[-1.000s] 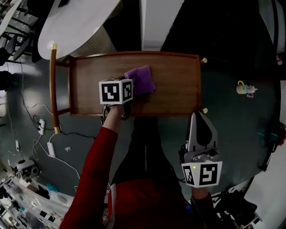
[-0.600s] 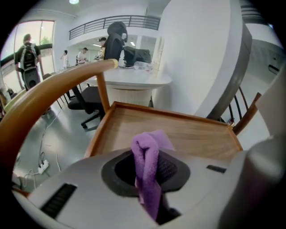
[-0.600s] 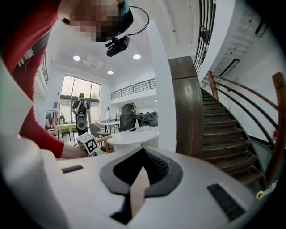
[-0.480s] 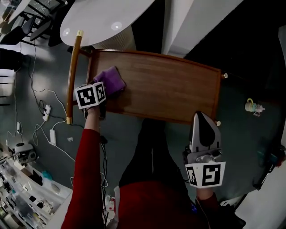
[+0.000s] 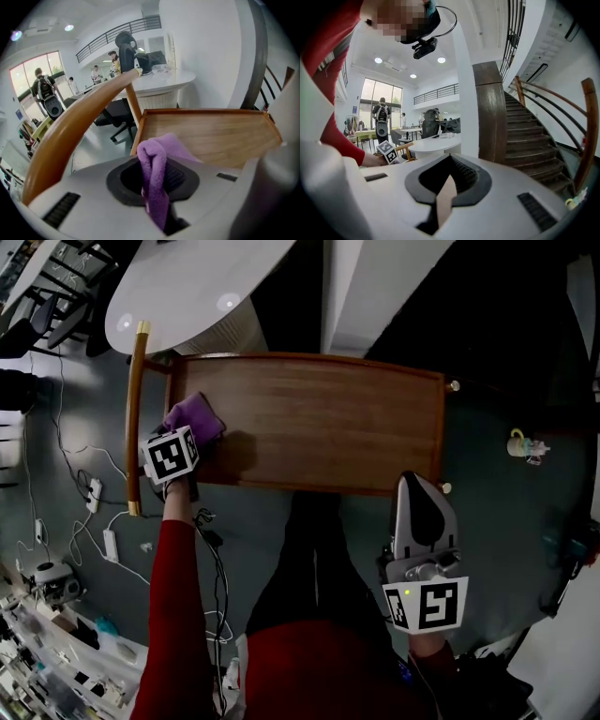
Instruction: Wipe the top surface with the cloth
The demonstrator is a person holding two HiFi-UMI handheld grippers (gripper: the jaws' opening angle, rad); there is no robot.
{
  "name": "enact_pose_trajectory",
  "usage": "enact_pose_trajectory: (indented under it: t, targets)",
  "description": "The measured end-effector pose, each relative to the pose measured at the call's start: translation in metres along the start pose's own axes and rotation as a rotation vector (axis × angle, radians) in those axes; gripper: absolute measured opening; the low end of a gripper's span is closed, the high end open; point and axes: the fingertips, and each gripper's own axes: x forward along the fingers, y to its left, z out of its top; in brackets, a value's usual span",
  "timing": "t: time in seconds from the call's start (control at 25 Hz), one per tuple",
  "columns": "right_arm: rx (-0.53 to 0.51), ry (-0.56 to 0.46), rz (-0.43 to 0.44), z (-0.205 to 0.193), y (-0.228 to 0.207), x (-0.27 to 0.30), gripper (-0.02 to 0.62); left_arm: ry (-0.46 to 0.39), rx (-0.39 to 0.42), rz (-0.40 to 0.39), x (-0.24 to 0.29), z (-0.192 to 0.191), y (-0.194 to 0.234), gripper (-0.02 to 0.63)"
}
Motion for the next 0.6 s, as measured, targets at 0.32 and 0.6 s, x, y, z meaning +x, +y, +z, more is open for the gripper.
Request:
enact_pose_trajectory:
  t: [0.32,0.6]
  targets:
    - [0.041,-0.018,-0.186,-0.002,-0.041,-0.042,0.012,-0.193,0.067,-0.528,-0.105,0.04,-0.208,0.064]
    - [0.069,-0.04,-0.395,-0.006,-0.072,-0.097,0.012,-0.058,0.118,-1.065,-0.183,0.008,-0.431,0.064]
